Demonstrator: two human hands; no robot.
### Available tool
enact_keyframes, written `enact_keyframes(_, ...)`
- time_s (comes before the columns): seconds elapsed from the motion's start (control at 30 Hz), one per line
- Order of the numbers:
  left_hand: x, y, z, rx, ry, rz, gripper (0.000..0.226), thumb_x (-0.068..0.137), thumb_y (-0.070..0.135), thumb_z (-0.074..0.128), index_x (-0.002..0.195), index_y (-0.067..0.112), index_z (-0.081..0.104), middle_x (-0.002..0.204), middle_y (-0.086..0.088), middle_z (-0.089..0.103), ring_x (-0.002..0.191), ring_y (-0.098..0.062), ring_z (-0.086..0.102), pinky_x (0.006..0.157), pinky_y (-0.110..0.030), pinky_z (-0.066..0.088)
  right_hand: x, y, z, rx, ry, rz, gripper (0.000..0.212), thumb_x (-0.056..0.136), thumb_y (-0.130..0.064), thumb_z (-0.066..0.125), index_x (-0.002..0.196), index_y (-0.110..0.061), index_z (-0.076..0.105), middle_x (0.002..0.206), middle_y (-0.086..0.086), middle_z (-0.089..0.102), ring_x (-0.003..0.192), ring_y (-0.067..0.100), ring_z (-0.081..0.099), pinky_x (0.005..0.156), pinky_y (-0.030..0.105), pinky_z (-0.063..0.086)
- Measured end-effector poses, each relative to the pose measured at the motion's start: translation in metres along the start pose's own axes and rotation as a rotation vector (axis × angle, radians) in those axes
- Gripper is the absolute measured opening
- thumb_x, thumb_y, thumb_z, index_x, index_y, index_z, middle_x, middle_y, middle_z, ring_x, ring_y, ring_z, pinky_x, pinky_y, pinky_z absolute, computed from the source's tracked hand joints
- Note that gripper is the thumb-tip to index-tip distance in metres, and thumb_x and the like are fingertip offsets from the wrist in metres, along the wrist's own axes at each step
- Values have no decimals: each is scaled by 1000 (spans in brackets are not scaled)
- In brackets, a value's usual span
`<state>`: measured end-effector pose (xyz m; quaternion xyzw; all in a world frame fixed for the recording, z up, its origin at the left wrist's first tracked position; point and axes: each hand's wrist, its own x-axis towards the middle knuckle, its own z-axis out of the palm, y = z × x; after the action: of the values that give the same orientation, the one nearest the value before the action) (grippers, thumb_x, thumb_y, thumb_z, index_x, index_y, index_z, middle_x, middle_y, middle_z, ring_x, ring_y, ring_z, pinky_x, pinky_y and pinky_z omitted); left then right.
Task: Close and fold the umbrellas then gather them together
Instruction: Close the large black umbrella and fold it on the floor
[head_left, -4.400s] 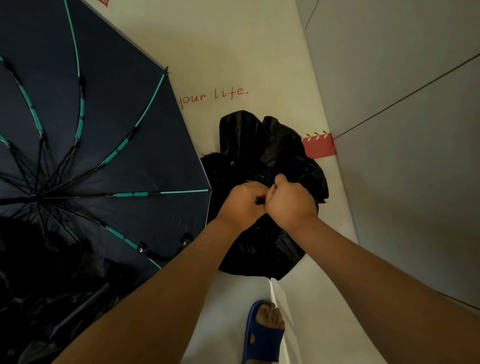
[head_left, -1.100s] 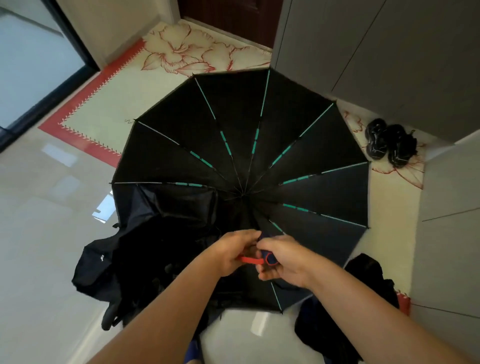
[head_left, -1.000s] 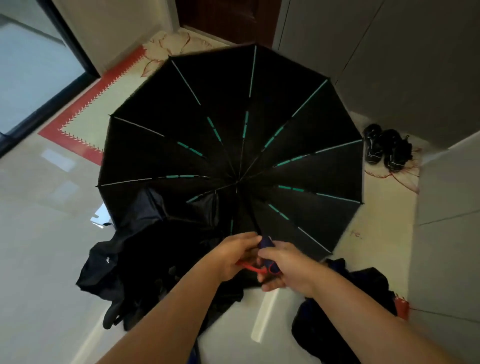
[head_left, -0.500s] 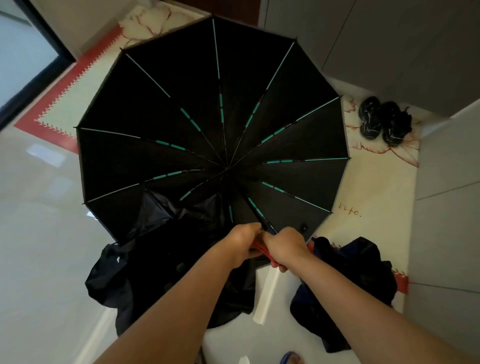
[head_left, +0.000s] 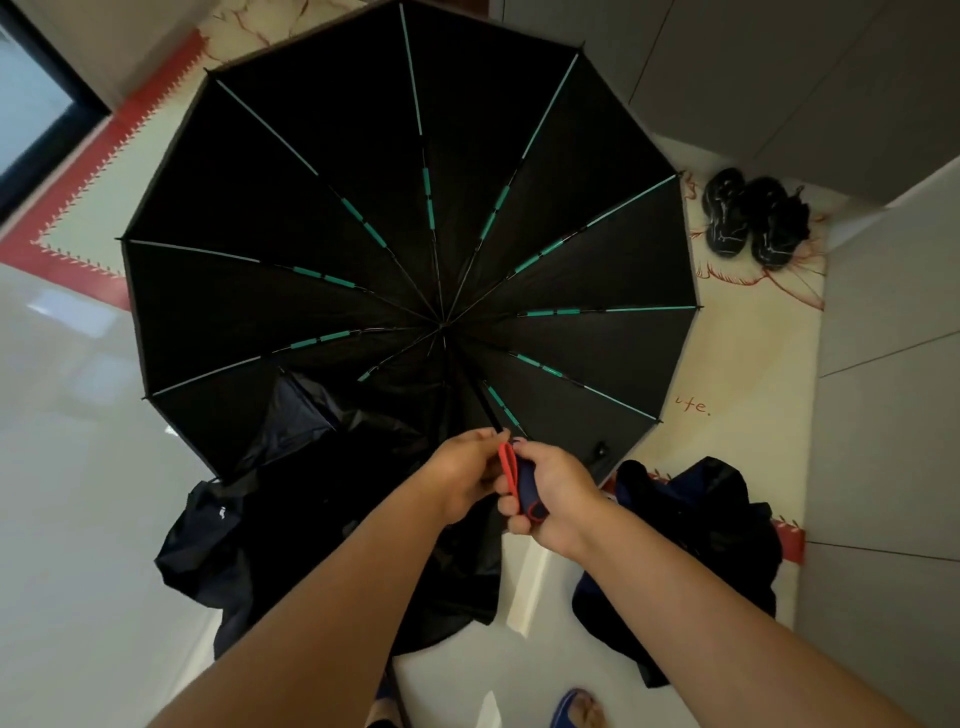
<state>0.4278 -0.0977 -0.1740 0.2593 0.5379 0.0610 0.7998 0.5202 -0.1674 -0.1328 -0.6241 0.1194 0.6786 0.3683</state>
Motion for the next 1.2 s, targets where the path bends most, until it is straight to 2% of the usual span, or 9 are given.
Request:
enact_keyframes(0.1, -5, 9, 9, -6, -47, 9, 20, 102, 17, 51, 83, 14, 57, 61, 0, 53, 59, -11, 49, 62, -23, 47, -10, -8, -5, 103, -89, 47, 36, 103, -38, 44, 93, -7, 60, 62, 6, 53, 43, 15, 45, 34, 21, 28)
enact_keyframes(0.3, -18, 26, 30, -140, -121, 15, 19, 104, 21, 46, 104, 13, 63, 84, -3, 64, 74, -10, 62, 63, -20, 54, -33, -33, -21, 296, -329, 158, 43, 97, -45, 46, 82, -8, 64, 67, 3, 51, 46, 15, 45, 38, 20, 24)
enact_keyframes(0.4, -20, 31, 38, -104, -118, 34, 26, 105, 23, 43, 110, 12, 66, 77, -3, 65, 67, -11, 62, 56, -20, 53, -35, -41, -20, 260, -268, 112, 44, 99, -44, 42, 81, -10, 62, 65, 3, 54, 45, 15, 48, 39, 20, 20)
enact_keyframes(0.53, -14, 30, 43, 172, -68, 55, 37, 105, 29, 41, 75, 16, 60, 61, -2, 52, 54, -12, 53, 56, -24, 48, -27, -38, -26, 175, -92, 66, 41, 100, -39, 42, 77, -11, 61, 61, 3, 56, 42, 16, 47, 39, 21, 18)
enact_keyframes(0.7, -9, 27, 45, 377, -30, 54, 22, 103, 31, 47, 119, 18, 56, 92, -5, 68, 78, -19, 65, 75, -32, 56, -8, -16, -43, 156, 13, 94, 38, 101, -38, 40, 84, -13, 62, 61, 6, 57, 42, 18, 48, 36, 18, 18)
enact_keyframes(0.8, -9, 25, 48, 483, -72, 78, 29, 102, 29, 50, 128, 16, 57, 111, -7, 63, 86, -17, 63, 86, -33, 54, 1, -8, -56, 42, 38, 136, 39, 102, -37, 39, 83, -11, 60, 62, 7, 56, 42, 17, 48, 34, 18, 18)
enact_keyframes(1.0, 0, 23, 52, 662, -215, 111, 25, 97, 10, 52, 114, 11, 70, 99, -7, 69, 91, -14, 63, 77, -18, 50, -5, -45, -66, -335, 69, 166, 7, 85, -15, 52, 92, -12, 51, 64, 6, 51, 45, 15, 46, 39, 17, 18)
enact_keyframes(1.1, 7, 23, 50, 656, -265, 97, 25, 98, 18, 54, 120, 17, 68, 112, -5, 70, 98, -14, 65, 80, -20, 49, -13, -80, -62, -698, 287, 62, 5, 85, -5, 52, 89, -7, 54, 70, 10, 55, 48, 17, 50, 47, 21, 27)
enact_keyframes(1.2, 23, 22, 36, 705, -241, 127, 28, 98, 18, 56, 125, 14, 65, 114, 1, 68, 90, -6, 63, 71, -11, 49, -9, -105, -58, -1083, 594, -229, 12, 82, -5, 56, 82, -2, 67, 78, 12, 68, 66, 25, 64, 53, 23, 49)
